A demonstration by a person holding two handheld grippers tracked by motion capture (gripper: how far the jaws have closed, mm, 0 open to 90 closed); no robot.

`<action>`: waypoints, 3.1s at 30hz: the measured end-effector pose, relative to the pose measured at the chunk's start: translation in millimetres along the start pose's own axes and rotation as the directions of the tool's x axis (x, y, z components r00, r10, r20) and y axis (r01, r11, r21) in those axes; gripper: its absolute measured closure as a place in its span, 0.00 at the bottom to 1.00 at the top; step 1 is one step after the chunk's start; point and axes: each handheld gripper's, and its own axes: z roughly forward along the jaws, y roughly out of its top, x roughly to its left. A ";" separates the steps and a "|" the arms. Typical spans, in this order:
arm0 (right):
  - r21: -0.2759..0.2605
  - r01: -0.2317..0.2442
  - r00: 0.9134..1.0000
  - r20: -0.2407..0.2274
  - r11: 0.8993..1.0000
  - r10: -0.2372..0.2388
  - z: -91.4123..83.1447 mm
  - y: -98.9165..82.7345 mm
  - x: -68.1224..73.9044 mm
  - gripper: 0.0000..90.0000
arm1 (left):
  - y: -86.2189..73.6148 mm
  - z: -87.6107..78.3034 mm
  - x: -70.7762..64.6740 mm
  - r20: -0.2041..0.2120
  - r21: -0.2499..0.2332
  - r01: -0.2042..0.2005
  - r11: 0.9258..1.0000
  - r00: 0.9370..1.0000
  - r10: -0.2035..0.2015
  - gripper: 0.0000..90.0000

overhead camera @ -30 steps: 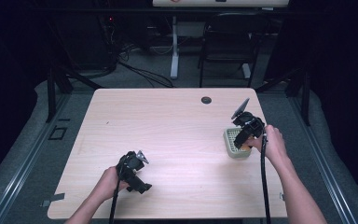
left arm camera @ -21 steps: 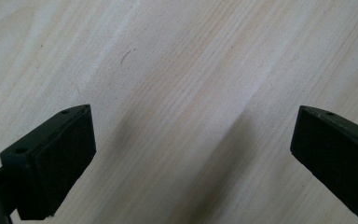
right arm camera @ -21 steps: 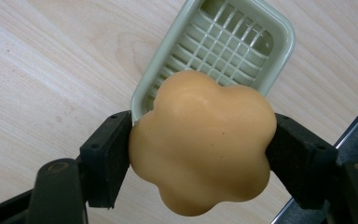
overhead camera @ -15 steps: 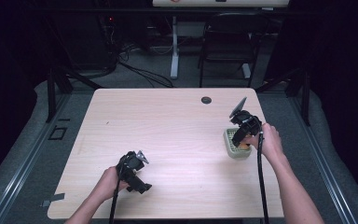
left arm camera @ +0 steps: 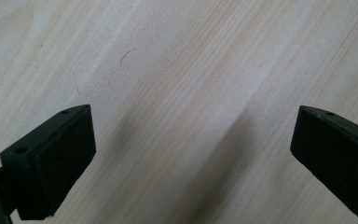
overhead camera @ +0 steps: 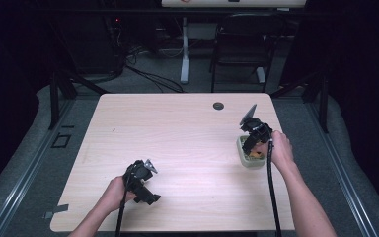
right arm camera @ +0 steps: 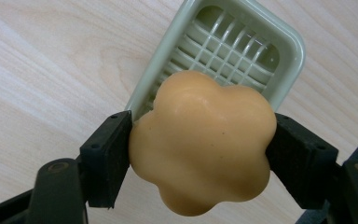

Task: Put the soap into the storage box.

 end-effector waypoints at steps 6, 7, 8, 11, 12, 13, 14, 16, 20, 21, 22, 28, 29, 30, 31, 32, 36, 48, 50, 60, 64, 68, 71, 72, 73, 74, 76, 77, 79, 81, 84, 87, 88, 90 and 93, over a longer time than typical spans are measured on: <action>0.010 -0.009 1.000 -0.002 1.000 0.009 10.1 2.9 -0.6 0.30 | -0.1 0.0 -0.2 0.002 0.001 0.000 1.000 1.000 0.000 0.00; 0.014 -0.006 1.000 0.000 1.000 0.006 10.6 3.3 -1.0 0.30 | 0.0 0.0 -0.1 0.002 0.001 -0.002 1.000 1.000 0.002 0.00; 0.014 -0.006 1.000 0.000 1.000 0.006 10.6 3.3 -1.0 0.30 | 0.0 0.0 -0.1 0.002 0.001 -0.002 1.000 1.000 0.002 0.00; 0.016 -0.017 1.000 -0.003 1.000 0.017 14.9 3.8 -2.7 0.30 | 0.1 0.2 -0.3 0.003 0.003 -0.003 1.000 1.000 0.003 0.00; 0.016 -0.017 1.000 -0.003 1.000 0.017 14.9 3.8 -2.7 0.30 | 0.1 0.1 -0.1 0.002 0.003 -0.005 1.000 1.000 0.005 0.00; 0.023 -0.024 1.000 0.000 0.999 0.024 15.6 3.8 -3.1 0.30 | 0.2 0.2 -0.1 0.001 0.004 -0.006 1.000 1.000 0.006 0.00; 0.019 -0.032 0.999 -0.003 0.999 0.032 17.1 3.5 -3.5 0.30 | 0.1 0.2 -0.1 0.000 0.004 -0.005 1.000 1.000 0.005 0.00; 0.034 -0.028 1.000 0.002 0.999 0.028 19.8 3.0 -5.3 0.30 | 0.1 0.3 0.0 0.000 0.004 -0.005 1.000 1.000 0.005 0.00; 0.032 -0.035 0.999 0.003 0.999 0.035 21.6 2.3 -4.6 0.30 | 0.2 0.3 -0.2 0.001 0.005 -0.006 1.000 1.000 0.006 0.00; 0.038 -0.032 0.999 -0.001 0.999 0.032 21.7 2.3 -4.9 0.30 | 0.3 0.4 -0.3 0.000 0.004 -0.005 1.000 1.000 0.005 0.00; 0.060 -0.015 1.000 0.007 0.998 0.015 20.2 3.3 -5.3 0.30 | 0.4 0.3 -0.5 0.000 0.004 -0.007 1.000 1.000 0.007 0.00; 0.021 -0.068 0.998 -0.012 0.998 0.068 23.4 1.2 -3.3 0.30 | 0.3 0.3 -0.4 0.000 0.005 -0.007 1.000 1.000 0.007 0.00; 0.040 -0.063 0.998 -0.007 0.997 0.064 22.1 1.9 -3.3 0.30 | 0.4 0.5 -0.5 0.000 0.004 -0.006 1.000 1.000 0.006 0.00; 0.055 -0.053 0.999 -0.003 0.997 0.054 21.1 2.5 -4.0 0.30 | 0.4 0.6 -0.6 0.000 0.004 -0.006 1.000 1.000 0.006 0.00; 0.055 -0.053 0.999 -0.003 0.997 0.054 21.1 2.5 -4.0 0.30 | 0.4 0.6 -0.6 0.000 0.004 -0.006 1.000 1.000 0.006 0.00; 0.063 -0.049 0.999 -0.001 0.997 0.049 20.5 2.9 -4.4 0.30 | 0.4 0.6 -0.6 0.000 0.004 -0.006 1.000 1.000 0.006 0.00; 0.031 -0.065 0.998 -0.005 0.997 0.066 22.4 2.4 -4.2 0.30 | 0.3 0.6 -0.4 0.000 0.005 -0.005 1.000 1.000 0.005 0.00; 0.015 -0.082 0.997 0.000 0.997 0.082 22.8 4.1 -5.1 0.29 | 0.4 0.6 -0.6 0.000 0.007 -0.008 1.000 1.000 0.008 0.00; 0.016 -0.085 0.996 -0.001 0.996 0.085 22.7 4.0 -5.1 0.29 | 0.3 0.6 -0.5 0.001 0.006 -0.007 1.000 1.000 0.007 0.00; -0.020 -0.093 0.995 0.020 0.995 0.094 3.1 2.6 -5.1 0.26 | 0.5 0.5 -1.2 0.000 0.006 -0.006 1.000 1.000 0.006 0.00; -0.023 -0.093 0.996 0.005 0.995 0.093 0.8 -0.2 -6.1 0.23 | 0.6 0.4 -1.3 0.000 0.006 -0.007 1.000 1.000 0.007 0.00; -0.038 -0.080 0.997 -0.021 0.996 0.080 -4.3 -4.2 -7.1 0.19 | 0.5 0.4 -1.2 0.000 0.005 -0.004 1.000 1.000 0.004 0.00; -0.054 -0.079 0.996 -0.044 0.995 0.077 -11.6 -8.5 -5.8 0.16 | 0.6 0.5 -1.6 -0.001 0.004 -0.004 1.000 1.000 0.004 0.00; -0.067 -0.073 0.996 -0.045 0.995 0.070 -13.0 -9.9 -5.5 0.15 | 0.6 0.5 -1.6 -0.001 0.004 -0.004 1.000 1.000 0.004 0.00; -0.067 -0.070 0.997 -0.049 0.995 0.067 -14.7 -11.2 -5.0 0.14 | 0.6 0.3 -1.5 -0.001 0.004 -0.005 1.000 1.000 0.005 0.00; -0.067 -0.070 0.997 -0.049 0.995 0.067 -14.7 -11.2 -5.0 0.14 | 0.6 0.3 -1.5 -0.001 0.004 -0.005 1.000 1.000 0.005 0.00; -0.072 -0.062 0.997 -0.048 0.995 0.058 -17.7 -14.3 -3.3 0.13 | 0.6 0.4 -1.4 -0.001 0.004 -0.005 1.000 1.000 0.005 0.00; -0.071 -0.059 0.997 -0.047 0.996 0.056 -19.4 -15.8 -2.1 0.11 | 0.6 0.4 -1.3 0.000 0.004 -0.005 1.000 1.000 0.005 0.00; -0.075 -0.050 0.998 -0.051 0.996 0.047 -21.9 -19.5 -1.0 0.09 | 0.7 0.5 -1.6 -0.001 0.004 -0.004 1.000 1.000 0.004 0.00; -0.081 -0.048 0.997 -0.057 0.996 0.043 -25.0 -23.5 0.4 0.08 | 0.7 0.4 -1.6 -0.001 0.004 -0.005 1.000 1.000 0.005 0.00; -0.089 -0.040 0.998 -0.058 0.995 0.035 -29.7 -30.0 3.4 0.06 | 0.7 0.6 -1.5 -0.001 0.004 -0.004 1.000 1.000 0.004 0.00; -0.102 -0.031 0.998 -0.066 0.994 0.024 -34.5 -37.4 7.5 0.05 | 0.8 0.8 -1.7 -0.002 0.003 -0.004 1.000 1.000 0.004 0.00; -0.094 -0.016 0.998 -0.064 0.995 0.010 -38.9 -42.4 9.5 0.05 | 0.8 0.8 -1.7 -0.002 0.005 -0.005 1.000 1.000 0.005 0.00; -0.102 -0.005 0.998 -0.064 0.995 -0.001 -41.7 -47.9 12.1 0.04 | 0.8 0.8 -1.7 -0.002 0.005 -0.005 1.000 1.000 0.005 0.00; -0.126 -0.011 0.998 -0.070 0.992 0.002 -43.9 -56.8 16.6 0.04 | 0.9 1.0 -1.8 -0.001 0.005 -0.005 1.000 1.000 0.005 0.00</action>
